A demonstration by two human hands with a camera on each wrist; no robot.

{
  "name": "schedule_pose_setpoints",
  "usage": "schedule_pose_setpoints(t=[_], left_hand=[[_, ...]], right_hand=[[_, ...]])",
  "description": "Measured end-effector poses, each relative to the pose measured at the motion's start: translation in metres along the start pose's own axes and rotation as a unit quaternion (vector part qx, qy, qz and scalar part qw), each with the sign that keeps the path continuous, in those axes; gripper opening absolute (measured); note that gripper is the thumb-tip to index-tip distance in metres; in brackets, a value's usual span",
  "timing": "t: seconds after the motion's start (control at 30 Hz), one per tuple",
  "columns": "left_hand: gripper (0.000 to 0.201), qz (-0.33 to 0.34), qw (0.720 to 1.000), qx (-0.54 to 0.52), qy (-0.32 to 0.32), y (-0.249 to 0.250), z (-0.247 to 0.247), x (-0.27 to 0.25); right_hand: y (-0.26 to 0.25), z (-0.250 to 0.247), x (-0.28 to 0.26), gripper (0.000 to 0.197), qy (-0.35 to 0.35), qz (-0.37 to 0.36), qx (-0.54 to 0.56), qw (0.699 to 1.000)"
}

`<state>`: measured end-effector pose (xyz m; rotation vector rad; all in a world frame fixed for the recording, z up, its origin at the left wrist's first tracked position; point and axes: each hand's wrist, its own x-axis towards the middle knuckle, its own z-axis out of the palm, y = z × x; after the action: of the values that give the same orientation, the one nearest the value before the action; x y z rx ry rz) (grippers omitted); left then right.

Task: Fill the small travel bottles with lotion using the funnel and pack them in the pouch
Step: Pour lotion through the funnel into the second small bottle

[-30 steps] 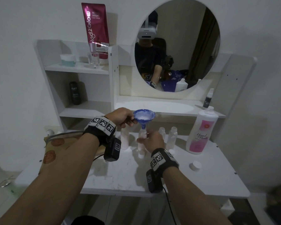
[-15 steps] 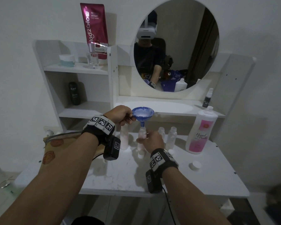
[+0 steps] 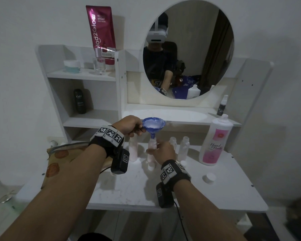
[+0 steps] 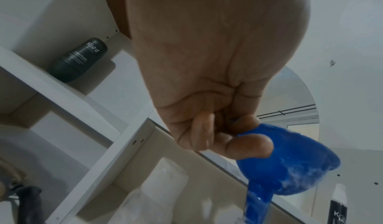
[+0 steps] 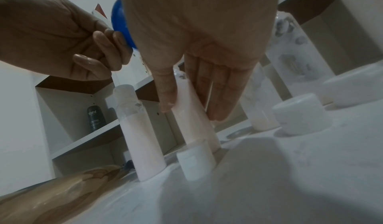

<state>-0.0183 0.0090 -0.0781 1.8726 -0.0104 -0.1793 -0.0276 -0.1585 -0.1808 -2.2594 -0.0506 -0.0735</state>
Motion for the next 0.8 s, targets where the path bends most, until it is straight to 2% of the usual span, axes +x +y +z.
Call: schedule_pose_setpoints(t=[0.23,0.53,0.8], left_hand=[[0.027,-0.008,1.0,0.002,-0.002,-0.005,0.0057,-0.0007],[0.022,-0.026,0.999,0.027,-0.008,-0.0088,0.0085,0.0007],[0.027,0.008,1.0,-0.015,0.003,-0.0059,0.0021,-0.0078]], right_hand=[[0.0024,0.0008,0.0001,0.028,0.002,-0.004,-0.001,1.0],[0.0029,0.0024,0.0027,0.032,0.001,-0.014,-0.004,1.0],[0.0048,0.0035,0.0047,0.033,0.0,-0.002,0.007,1.0]])
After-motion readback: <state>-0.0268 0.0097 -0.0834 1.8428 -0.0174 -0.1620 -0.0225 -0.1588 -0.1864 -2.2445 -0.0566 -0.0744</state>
